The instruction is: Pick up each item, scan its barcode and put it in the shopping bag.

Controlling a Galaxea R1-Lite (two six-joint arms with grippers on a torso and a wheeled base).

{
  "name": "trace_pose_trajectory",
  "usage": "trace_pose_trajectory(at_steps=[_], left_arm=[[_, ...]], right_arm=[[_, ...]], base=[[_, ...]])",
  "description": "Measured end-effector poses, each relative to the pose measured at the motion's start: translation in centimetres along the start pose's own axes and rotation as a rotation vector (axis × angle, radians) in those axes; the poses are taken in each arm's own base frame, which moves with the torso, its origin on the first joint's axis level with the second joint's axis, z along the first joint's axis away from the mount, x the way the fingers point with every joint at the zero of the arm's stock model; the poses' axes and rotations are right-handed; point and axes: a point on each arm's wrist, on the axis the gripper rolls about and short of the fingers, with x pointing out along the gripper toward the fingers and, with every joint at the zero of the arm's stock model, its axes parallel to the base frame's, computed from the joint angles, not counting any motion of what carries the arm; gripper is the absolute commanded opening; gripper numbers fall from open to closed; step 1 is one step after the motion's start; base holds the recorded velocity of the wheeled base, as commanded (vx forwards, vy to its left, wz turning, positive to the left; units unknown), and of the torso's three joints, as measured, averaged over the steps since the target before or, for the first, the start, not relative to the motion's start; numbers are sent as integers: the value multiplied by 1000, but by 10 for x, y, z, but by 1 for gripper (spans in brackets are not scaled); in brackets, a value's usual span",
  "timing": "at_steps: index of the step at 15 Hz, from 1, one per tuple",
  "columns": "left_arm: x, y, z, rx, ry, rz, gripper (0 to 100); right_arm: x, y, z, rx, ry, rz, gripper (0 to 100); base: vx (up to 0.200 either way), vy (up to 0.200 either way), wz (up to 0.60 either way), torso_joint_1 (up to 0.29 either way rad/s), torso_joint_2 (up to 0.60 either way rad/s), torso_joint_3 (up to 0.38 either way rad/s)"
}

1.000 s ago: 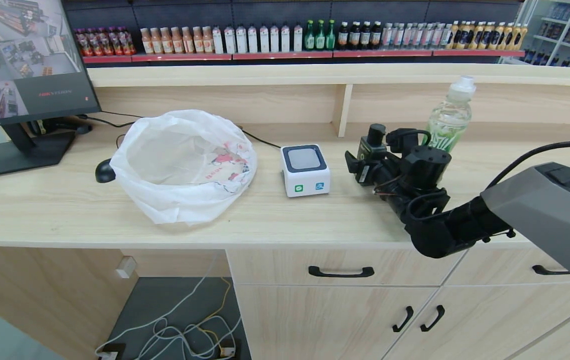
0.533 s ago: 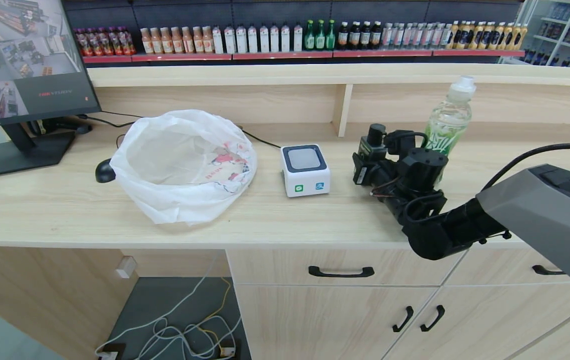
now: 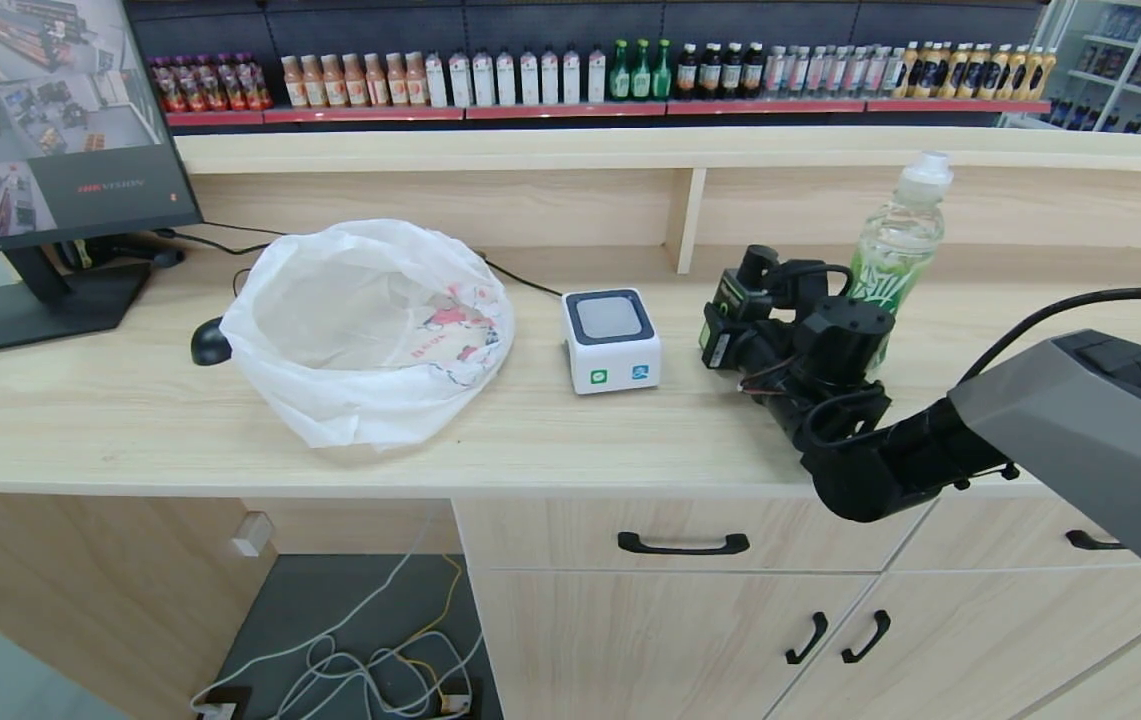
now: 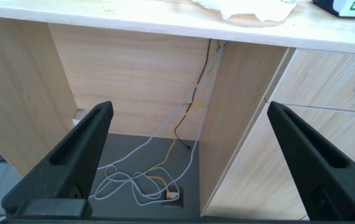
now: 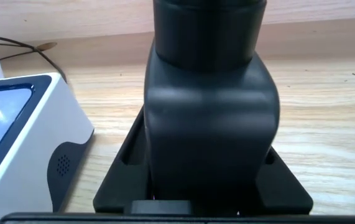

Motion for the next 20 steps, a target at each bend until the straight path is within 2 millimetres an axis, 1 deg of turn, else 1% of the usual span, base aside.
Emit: trace_pose_trajectory(at_steps=[7,9,10,14,16,18,20], left_arm=[[0,0,0,0,0,0,100],[0,0,0,0,0,0,100],[0,0,0,0,0,0,100],[0,0,0,0,0,0,100],[0,0,0,0,0,0,100],[0,0,0,0,0,0,100],[0,0,0,0,0,0,100]], right_arm=[[-5,8,6,6,-35,21,0],[-8,8,8,5,-45,22,0],[-13,8,9,0,-46,23,0],[-45,10,14,-14,-56,41,0],[-68,8,11,-33,-47,49,0],[-96,5,10,-70,-26,56,0],[-122,3,18,-109,-3,59,0]], base=[[0,0,0,0,0,0],[0,0,0,0,0,0],[0,0,0,0,0,0],[0,0,0,0,0,0],[0,0,0,0,0,0],[0,0,0,0,0,0],[0,0,0,0,0,0]])
